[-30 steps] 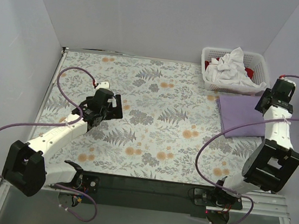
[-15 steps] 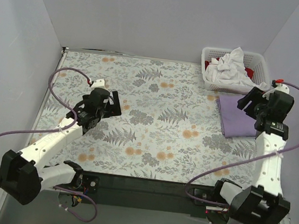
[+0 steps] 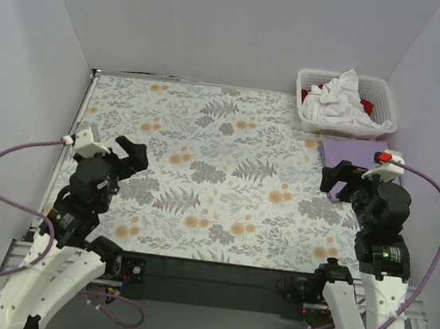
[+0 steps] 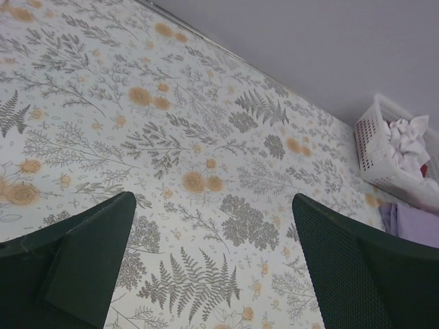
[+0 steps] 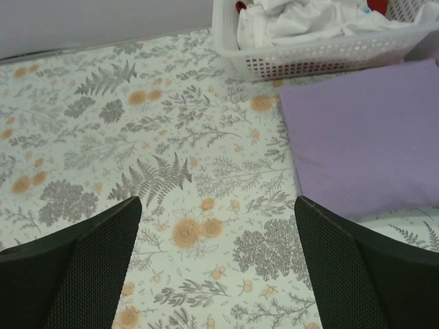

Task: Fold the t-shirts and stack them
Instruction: Neatly place the folded tshirt to the corner, then reset both grippers

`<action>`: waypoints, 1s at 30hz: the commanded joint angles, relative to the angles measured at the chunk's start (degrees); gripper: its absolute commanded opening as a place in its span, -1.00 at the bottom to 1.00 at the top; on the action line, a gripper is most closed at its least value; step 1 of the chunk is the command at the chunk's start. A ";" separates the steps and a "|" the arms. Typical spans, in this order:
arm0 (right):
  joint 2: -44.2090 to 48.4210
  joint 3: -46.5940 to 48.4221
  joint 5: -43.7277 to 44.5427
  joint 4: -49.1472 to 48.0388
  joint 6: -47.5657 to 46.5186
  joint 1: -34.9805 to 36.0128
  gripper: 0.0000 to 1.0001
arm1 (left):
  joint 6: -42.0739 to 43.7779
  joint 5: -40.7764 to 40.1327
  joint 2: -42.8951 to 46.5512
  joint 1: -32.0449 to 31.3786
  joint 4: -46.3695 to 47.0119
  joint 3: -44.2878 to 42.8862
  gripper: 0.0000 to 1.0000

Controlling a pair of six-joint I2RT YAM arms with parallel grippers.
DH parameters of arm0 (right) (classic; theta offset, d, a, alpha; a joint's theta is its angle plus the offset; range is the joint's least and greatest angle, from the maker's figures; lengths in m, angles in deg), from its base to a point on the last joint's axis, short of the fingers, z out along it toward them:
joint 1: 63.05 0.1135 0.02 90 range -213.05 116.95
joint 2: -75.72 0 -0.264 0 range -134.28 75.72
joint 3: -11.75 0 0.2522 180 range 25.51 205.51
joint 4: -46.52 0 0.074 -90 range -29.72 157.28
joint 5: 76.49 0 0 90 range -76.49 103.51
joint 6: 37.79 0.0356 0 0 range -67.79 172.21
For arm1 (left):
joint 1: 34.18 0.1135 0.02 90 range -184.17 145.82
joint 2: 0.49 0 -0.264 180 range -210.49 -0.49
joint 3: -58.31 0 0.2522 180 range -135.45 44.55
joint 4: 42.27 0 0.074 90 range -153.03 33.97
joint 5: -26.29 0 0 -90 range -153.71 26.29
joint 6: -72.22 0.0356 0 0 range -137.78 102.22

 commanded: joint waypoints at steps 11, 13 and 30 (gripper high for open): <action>9.38 -9.31 10.90 0.34 -3.28 5.01 0.97 | 0.07 -9.47 10.92 0.29 5.65 12.52 0.96; 12.00 -10.72 11.96 -0.88 -3.55 5.80 0.97 | 0.42 -9.82 10.13 0.29 6.18 13.13 0.96; 14.75 -14.94 11.70 -4.76 -3.46 6.59 0.97 | 3.42 -10.79 7.75 0.29 11.10 16.74 0.96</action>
